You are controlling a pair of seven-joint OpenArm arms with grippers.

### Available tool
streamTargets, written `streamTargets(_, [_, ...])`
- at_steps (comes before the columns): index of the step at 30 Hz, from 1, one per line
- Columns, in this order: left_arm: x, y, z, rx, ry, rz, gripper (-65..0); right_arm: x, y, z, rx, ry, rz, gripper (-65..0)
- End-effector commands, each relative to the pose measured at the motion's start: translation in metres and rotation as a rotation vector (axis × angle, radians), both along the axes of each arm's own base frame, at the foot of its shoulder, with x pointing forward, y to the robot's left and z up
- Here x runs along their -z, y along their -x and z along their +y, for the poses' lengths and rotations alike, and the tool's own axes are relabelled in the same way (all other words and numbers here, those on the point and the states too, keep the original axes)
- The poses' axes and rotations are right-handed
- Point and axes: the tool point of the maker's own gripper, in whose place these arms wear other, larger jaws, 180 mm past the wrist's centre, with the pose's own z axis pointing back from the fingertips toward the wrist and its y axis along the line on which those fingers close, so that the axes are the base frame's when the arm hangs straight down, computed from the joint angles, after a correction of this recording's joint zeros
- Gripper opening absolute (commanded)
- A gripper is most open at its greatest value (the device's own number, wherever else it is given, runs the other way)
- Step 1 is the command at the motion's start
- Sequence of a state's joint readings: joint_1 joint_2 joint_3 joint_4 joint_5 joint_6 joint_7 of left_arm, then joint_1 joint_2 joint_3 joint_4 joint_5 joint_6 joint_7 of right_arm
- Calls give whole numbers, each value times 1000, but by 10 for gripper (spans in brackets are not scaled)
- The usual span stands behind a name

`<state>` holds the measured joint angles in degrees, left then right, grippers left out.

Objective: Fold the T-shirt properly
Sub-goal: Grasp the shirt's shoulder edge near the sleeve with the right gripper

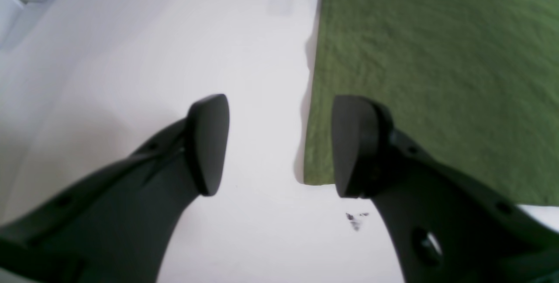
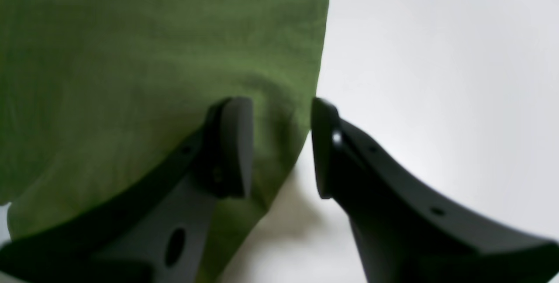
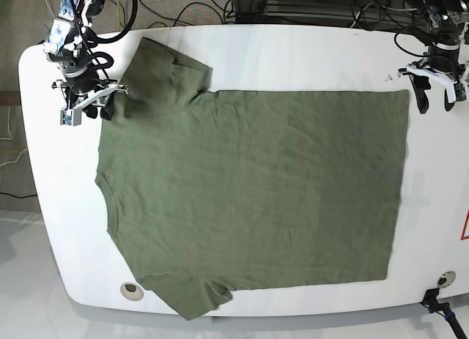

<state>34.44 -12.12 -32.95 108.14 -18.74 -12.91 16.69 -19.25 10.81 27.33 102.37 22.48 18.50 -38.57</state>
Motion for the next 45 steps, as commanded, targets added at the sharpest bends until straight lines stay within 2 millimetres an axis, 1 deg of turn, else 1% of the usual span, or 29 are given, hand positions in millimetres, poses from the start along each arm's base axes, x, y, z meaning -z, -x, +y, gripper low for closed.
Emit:
streamTargets(1, [-13,-6,1,13,-18,-43,-309,-8,-7,-3,1,4,-35,-427])
streamTargets(4, [-12,-4,1,12,-19,-36,-309,11,-6,0,25,-84,-1,-427])
streamTargets(7, [-12,-4,3,9,-24,-35,-310,21,-7,3,48,-164,4,-426])
streamTargets(13, [-15,-5,3,11,-26,-43,-308,26,-7,4,55,-194,7,-426])
streamTargets(21, [-12,-4,2,13,-20,-29,-310,42,2,5,49,-203,54,-426])
streamTargets(30, [-12,-4,3,11,-19,-30,-311,49,8,8,40,-207,72,-426])
streamTargets(31, [-14,-5,0,21,-14,-44,-304,54,12,13,24,-227,85,-427])
streamTargets(33, [-13,-4,1,19,-16,-36,-307,62,18,21,5,-248,110,-426])
streamTargets(35, [-11,-3,0,24,-11,-31,-306,65,21,25,-5,-257,122,-430])
streamTargets(39, [-12,-4,0,21,-13,-36,-303,68,23,34,-17,-274,127,-431])
streamTargets(45, [-10,-3,0,22,-11,-27,-301,69,23,42,-18,-285,129,-431])
